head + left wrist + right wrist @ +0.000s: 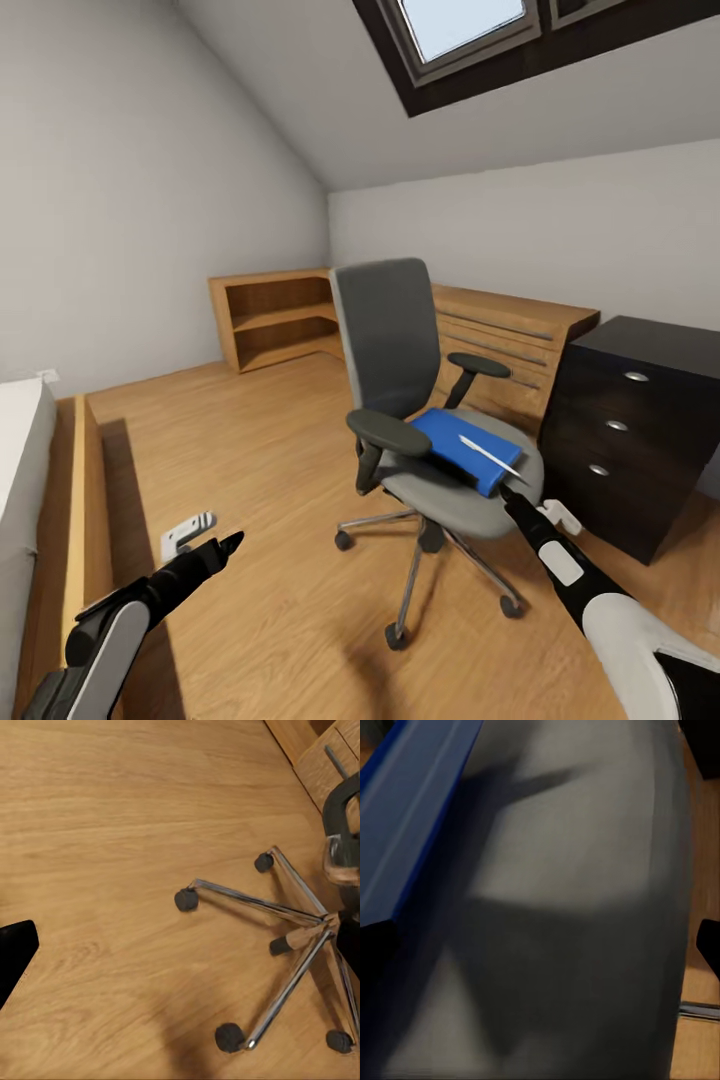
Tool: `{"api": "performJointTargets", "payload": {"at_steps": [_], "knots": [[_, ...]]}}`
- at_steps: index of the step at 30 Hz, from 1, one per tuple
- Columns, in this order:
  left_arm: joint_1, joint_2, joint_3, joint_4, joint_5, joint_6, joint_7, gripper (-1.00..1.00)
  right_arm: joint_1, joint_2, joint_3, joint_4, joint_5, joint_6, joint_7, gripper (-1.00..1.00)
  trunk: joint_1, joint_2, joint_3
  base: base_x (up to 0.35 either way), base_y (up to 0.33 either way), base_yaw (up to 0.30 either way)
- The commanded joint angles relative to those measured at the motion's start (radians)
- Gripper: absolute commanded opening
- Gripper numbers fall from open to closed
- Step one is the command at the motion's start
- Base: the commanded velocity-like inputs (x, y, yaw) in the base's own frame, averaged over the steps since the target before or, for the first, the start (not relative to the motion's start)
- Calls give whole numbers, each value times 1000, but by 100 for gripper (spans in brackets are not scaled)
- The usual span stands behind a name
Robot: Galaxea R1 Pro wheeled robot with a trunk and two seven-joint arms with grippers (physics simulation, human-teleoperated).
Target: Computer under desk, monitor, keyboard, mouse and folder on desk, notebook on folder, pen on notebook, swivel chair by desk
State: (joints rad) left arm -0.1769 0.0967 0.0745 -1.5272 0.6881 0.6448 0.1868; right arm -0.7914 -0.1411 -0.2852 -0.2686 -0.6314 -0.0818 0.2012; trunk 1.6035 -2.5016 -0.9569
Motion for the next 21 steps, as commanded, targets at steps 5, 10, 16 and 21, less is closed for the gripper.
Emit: {"api": "performJointTargets", "payload": {"at_steps": [5, 10, 16, 21], "knots": [[-1, 0, -65, 1, 6, 4, 11, 100, 0, 3, 22, 100, -13, -3, 9, 100, 0, 0, -3, 199, 0, 245], [-1, 0, -112, 24, 5, 3, 11, 100, 0, 2, 21, 101, -13, -3, 9, 100, 0, 0, -3, 293, 0, 59], [-1, 0, -145, 43, 4, 3, 11, 100, 0, 1, 21, 98, -13, -1, 10, 100, 0, 0, -4, -35, 0, 4], [-1, 0, -145, 44, 4, 2, 11, 100, 0, 1, 21, 98, -13, -1, 10, 100, 0, 0, -4, -89, 0, 0]]}}
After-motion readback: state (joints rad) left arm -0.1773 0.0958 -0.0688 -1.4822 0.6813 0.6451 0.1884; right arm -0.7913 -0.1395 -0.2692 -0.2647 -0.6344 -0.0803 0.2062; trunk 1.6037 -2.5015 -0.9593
